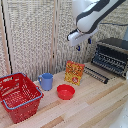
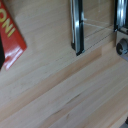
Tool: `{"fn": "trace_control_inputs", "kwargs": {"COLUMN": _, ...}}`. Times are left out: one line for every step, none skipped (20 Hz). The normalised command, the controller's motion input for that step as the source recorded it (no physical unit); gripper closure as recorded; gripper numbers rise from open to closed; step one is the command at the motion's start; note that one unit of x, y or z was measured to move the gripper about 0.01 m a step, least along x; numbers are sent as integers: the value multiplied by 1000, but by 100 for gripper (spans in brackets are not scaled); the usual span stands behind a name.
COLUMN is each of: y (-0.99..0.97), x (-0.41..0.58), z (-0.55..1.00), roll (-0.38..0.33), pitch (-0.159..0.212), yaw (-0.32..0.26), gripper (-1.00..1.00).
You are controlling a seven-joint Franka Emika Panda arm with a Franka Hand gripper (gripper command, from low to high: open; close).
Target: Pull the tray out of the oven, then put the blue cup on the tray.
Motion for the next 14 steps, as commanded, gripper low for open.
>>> {"fn": "trace_control_inputs", "kwargs": {"y": -589, "x": 294, "z": -246, "roll": -297, "pitch": 6, "yaw": 17, "gripper": -100}}
{"fn": "trace_control_inputs", "kwargs": {"y": -589, "x": 309, "z": -289, "roll": -299, "pitch": 31, "yaw": 20, "gripper": -100}}
{"fn": "trace_control_inputs", "kwargs": {"y": -600, "x": 274, "z": -317, "roll": -308, "pitch": 49, "yaw": 18, "gripper": -100}}
{"fn": "trace_control_inputs", "kwargs": {"y": -591, "x": 240, "z": -314, "roll": -325, "pitch": 73, "yaw": 6, "gripper": -100}}
{"fn": "trace_control_inputs", "kwargs": {"y": -574, "x": 180, "z": -283, "roll": -348, "pitch": 92, "yaw": 0, "gripper": -100}}
{"fn": "trace_control_inputs", "kwargs": {"y": -529, "x": 94, "z": -186, "roll": -375, "pitch": 116, "yaw": 0, "gripper": -100}}
{"fn": "trace_control_inputs", "kwargs": {"y": -511, "x": 66, "z": -166, "roll": -375, "pitch": 123, "yaw": 0, "gripper": -100}}
{"fn": "trace_control_inputs", "kwargs": {"y": -526, "x": 20, "z": -140, "roll": -375, "pitch": 123, "yaw": -5, "gripper": -100}}
{"fn": "trace_control_inputs", "kwargs": {"y": -560, "x": 17, "z": -146, "roll": -363, "pitch": 118, "yaw": -8, "gripper": -100}}
{"fn": "trace_control_inputs", "kwargs": {"y": -646, "x": 54, "z": -129, "roll": -295, "pitch": 93, "yaw": 0, "gripper": -100}}
{"fn": "trace_control_inputs", "kwargs": {"y": -706, "x": 103, "z": 0, "roll": -235, "pitch": 84, "yaw": -17, "gripper": -100}}
{"fn": "trace_control_inputs", "kwargs": {"y": -754, "x": 129, "z": 0, "roll": -198, "pitch": 76, "yaw": -44, "gripper": -100}}
{"fn": "trace_control_inputs", "kwargs": {"y": -731, "x": 66, "z": 0, "roll": -198, "pitch": 65, "yaw": -55, "gripper": -100}}
{"fn": "trace_control_inputs", "kwargs": {"y": -706, "x": 63, "z": 0, "roll": -206, "pitch": 57, "yaw": -58, "gripper": -100}}
